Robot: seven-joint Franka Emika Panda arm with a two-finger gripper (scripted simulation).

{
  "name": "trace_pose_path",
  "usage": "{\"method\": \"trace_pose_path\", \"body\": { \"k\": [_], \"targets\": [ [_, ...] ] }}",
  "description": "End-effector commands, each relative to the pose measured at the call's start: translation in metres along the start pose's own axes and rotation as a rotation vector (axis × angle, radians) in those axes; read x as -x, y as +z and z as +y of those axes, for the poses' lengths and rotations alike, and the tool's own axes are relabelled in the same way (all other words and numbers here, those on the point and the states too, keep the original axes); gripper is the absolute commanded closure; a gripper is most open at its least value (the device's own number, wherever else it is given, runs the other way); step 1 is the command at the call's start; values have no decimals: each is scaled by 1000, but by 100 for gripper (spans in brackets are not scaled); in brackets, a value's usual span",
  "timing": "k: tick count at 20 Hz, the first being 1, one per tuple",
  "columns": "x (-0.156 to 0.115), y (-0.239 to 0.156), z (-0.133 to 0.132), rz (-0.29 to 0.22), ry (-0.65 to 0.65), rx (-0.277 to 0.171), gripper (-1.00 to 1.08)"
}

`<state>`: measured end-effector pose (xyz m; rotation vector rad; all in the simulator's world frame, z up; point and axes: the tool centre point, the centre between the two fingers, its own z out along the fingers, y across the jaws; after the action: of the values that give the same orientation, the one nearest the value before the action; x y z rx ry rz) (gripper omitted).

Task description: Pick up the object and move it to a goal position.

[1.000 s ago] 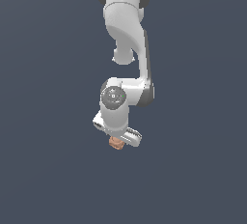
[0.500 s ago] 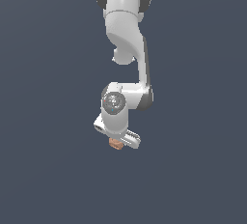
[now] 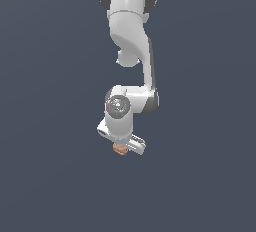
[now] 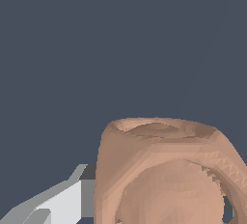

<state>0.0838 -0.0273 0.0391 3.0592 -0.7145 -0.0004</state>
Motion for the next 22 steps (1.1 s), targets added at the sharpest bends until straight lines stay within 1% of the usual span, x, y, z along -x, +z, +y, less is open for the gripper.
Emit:
{"method": "trace_pose_path", "body": {
  "k": [1, 6, 11, 16, 22],
  "targets": [
    [0, -1, -1, 3, 0, -2, 108],
    [-4, -8, -10, 32, 8, -19, 108],
    [-10, -25, -29, 95, 24, -56, 108],
    [-19, -53, -56, 189, 47, -113, 108],
    [-28, -101, -95, 337, 84, -202, 108]
  ]
}}
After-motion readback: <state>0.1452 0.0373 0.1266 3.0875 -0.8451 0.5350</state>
